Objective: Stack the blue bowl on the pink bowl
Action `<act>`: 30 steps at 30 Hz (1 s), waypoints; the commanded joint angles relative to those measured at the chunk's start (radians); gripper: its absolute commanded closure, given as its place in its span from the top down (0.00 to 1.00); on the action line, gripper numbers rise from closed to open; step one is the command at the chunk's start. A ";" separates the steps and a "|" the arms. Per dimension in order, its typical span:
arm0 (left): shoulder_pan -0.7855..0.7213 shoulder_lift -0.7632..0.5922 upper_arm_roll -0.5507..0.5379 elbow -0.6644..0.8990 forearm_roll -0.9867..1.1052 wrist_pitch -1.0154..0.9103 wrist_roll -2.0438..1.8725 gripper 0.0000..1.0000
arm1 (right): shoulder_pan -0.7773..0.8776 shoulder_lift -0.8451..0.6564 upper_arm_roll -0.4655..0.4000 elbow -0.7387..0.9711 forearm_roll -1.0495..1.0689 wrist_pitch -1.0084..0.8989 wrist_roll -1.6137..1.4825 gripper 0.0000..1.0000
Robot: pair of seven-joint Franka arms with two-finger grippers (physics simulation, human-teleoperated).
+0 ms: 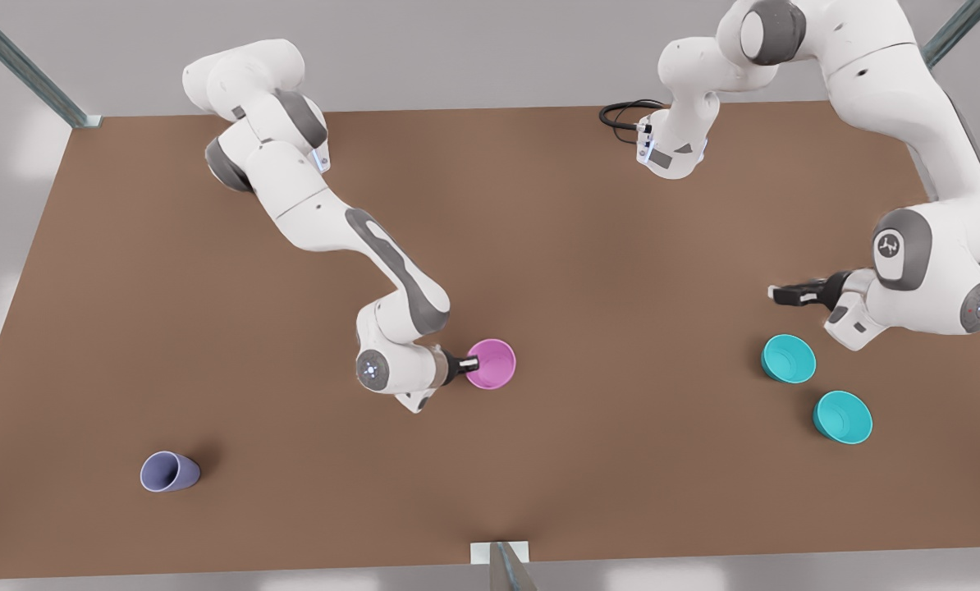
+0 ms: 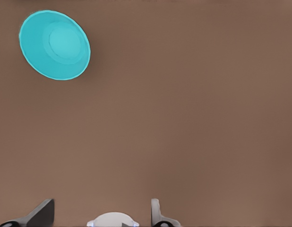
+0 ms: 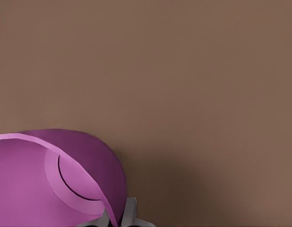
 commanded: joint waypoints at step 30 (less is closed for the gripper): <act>0.186 0.344 -0.004 -0.064 -0.172 0.607 0.457 0.21 | -0.519 -0.692 -0.134 0.136 -0.618 -1.099 -0.098 1.00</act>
